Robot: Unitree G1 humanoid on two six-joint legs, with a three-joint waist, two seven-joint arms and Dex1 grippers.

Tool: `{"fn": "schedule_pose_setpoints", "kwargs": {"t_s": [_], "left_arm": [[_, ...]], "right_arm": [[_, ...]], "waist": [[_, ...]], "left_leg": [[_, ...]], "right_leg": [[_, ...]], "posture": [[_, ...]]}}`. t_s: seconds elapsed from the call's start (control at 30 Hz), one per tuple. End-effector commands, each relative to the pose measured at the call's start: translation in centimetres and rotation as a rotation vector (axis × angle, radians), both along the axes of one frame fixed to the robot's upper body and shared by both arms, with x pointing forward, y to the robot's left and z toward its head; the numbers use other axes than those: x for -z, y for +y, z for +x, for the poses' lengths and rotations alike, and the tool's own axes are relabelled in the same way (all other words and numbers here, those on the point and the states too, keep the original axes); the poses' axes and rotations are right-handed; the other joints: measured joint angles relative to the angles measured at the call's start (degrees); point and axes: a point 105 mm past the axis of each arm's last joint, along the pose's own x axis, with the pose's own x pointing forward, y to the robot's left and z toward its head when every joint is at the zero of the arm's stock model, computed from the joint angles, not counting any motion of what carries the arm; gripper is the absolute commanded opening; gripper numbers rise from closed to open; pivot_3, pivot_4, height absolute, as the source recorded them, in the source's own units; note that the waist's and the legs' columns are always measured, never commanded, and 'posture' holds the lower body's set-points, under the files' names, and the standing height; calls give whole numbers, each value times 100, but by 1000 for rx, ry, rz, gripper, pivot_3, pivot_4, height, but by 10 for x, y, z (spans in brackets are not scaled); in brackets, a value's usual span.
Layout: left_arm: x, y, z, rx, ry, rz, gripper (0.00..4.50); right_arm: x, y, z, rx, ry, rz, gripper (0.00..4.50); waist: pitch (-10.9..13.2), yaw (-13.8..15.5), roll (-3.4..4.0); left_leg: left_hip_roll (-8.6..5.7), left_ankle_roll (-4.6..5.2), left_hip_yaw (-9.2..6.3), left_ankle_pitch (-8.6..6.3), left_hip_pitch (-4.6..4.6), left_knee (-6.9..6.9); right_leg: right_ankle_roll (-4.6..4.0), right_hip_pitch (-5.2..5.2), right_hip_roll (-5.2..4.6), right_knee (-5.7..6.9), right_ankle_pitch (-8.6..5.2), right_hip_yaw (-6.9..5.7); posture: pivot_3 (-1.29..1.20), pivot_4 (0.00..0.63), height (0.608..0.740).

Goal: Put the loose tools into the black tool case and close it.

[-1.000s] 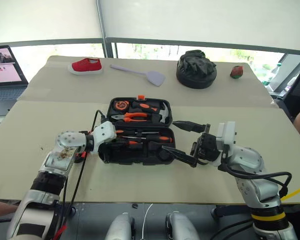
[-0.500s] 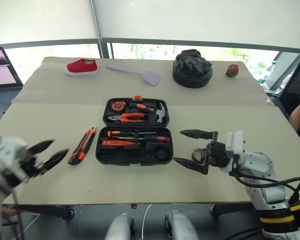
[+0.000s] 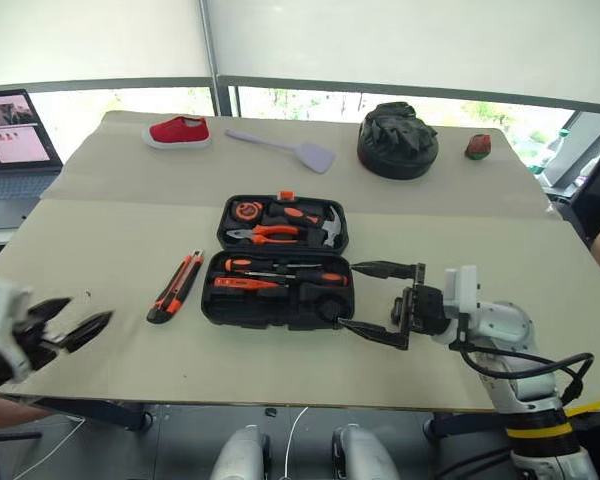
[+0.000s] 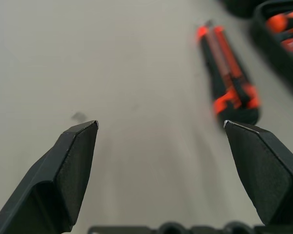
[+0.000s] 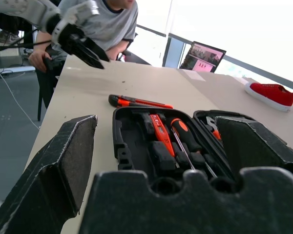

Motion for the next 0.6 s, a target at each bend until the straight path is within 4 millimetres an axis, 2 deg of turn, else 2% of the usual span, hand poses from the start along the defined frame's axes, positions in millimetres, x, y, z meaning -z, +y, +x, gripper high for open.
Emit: {"fn": "schedule_pose_setpoints", "kwargs": {"t_s": [0.03, 0.2, 0.47, 0.6], "left_arm": [[4, -17, 17, -16, 70, 43, 4454], [28, -16, 37, -104, 162, 111, 4454], [50, -54, 73, 20, 124, 105, 4454], [58, -53, 81, 20, 149, 158, 4454]], "right_arm": [[-11, 4, -3, -18, -28, 31, 4500], [-13, 6, -3, -16, -29, 41, 4500], [-14, 8, -3, -10, -7, 41, 4500], [-15, 8, -3, -8, -1, 42, 4500]], "waist": [[0, -25, 1], [1, -124, 2], [1, -41, 3], [1, 19, 4]], "left_leg": [[0, 0, -1, 0, -2, 0], [0, -5, 0, -3, 3, -8], [-5, -6, 1, -2, 4, -5], [-7, -7, 1, -1, 4, 0]], "right_leg": [[0, -2, 2, 0, 0, 0], [-2, -4, 15, 1, 0, 10], [-2, 1, 7, 0, 0, 8], [-2, 3, 8, 1, 0, 7]], "posture": [[0, 150, 740], [0, 150, 740], [0, 150, 740], [0, 150, 740]]}}
